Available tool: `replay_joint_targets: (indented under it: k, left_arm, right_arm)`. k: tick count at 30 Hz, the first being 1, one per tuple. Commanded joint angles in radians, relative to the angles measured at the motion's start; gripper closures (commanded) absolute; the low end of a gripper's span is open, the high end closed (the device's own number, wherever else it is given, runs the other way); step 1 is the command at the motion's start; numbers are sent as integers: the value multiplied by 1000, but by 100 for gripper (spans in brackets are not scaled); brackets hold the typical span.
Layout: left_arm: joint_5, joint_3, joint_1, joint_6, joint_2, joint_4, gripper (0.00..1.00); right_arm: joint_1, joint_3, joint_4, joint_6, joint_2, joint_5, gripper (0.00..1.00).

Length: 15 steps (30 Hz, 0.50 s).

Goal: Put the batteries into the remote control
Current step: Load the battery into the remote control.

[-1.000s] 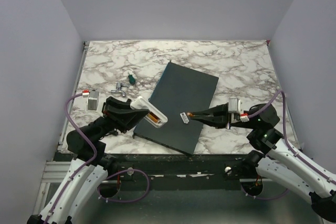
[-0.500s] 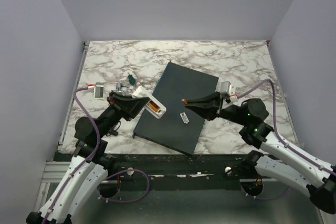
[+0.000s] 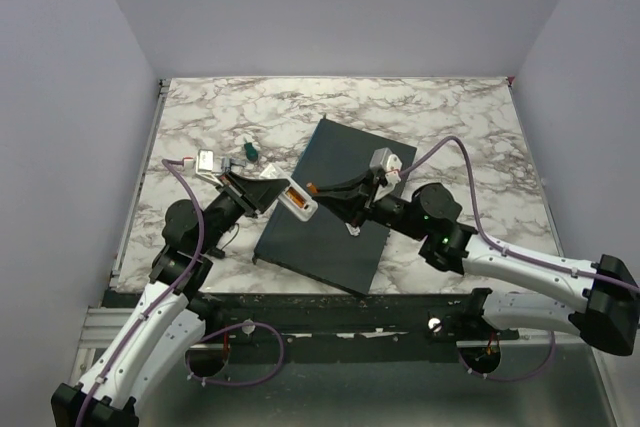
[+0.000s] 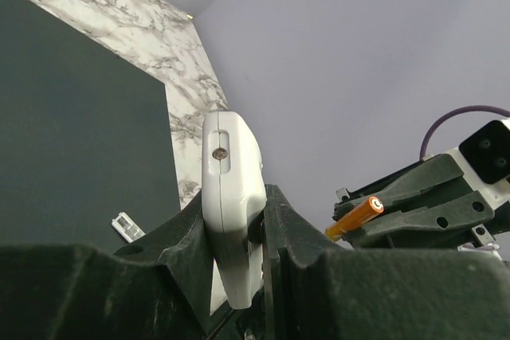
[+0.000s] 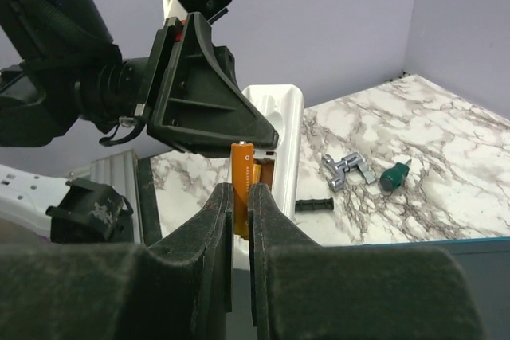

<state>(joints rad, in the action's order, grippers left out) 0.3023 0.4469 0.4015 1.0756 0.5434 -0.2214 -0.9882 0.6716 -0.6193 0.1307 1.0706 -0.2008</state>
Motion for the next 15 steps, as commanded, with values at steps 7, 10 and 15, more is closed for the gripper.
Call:
replay_joint_targets:
  k: [7, 10, 15]
  left_arm:
    - [-13, 7, 8, 36, -24, 7, 100]
    - [-15, 6, 8, 39, -30, 5, 100]
    - [-18, 10, 8, 38, -33, 11, 100]
  right_arm:
    - [-49, 103, -72, 37, 140, 122, 99]
    - [-55, 115, -69, 46, 170, 129, 99]
    - [-67, 131, -59, 49, 206, 135, 99]
